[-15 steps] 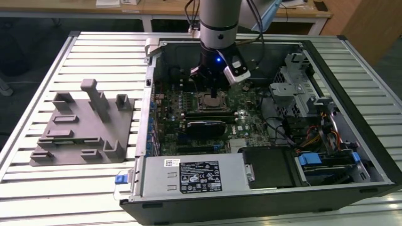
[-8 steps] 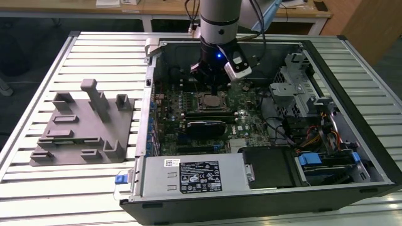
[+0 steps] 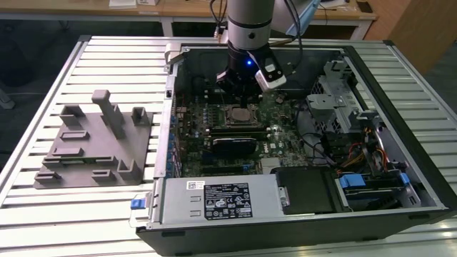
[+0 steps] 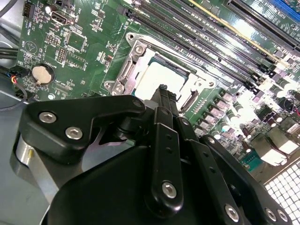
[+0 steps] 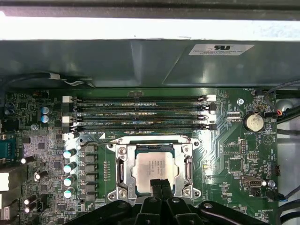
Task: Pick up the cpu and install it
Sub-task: 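Install the first cpu locking lever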
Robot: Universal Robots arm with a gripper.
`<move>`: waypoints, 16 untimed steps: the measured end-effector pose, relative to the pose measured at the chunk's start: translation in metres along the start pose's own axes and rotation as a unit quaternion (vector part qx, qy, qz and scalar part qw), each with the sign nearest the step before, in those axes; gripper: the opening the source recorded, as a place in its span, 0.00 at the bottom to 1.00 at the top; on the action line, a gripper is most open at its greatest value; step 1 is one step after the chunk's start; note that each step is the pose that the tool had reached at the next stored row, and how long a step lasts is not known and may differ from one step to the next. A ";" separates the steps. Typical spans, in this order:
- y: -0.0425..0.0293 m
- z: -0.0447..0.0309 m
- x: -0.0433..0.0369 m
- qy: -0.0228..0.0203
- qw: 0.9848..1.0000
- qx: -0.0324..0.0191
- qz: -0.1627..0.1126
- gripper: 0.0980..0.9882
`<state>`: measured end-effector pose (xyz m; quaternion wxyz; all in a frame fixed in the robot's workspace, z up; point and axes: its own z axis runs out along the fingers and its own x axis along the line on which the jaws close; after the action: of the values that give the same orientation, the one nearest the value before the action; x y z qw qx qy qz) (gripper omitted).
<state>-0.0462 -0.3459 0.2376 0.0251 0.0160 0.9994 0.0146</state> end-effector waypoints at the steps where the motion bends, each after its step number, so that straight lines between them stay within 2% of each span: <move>1: 0.0000 -0.0001 0.0000 0.000 1.000 0.000 0.000 0.01; 8: 0.0001 -0.0050 -0.0002 0.000 1.000 0.000 0.000 0.01; 16: 0.0004 -0.0140 -0.0007 0.000 1.000 0.000 0.000 0.01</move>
<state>-0.0462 -0.3459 0.2517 0.0251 0.0161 0.9994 0.0146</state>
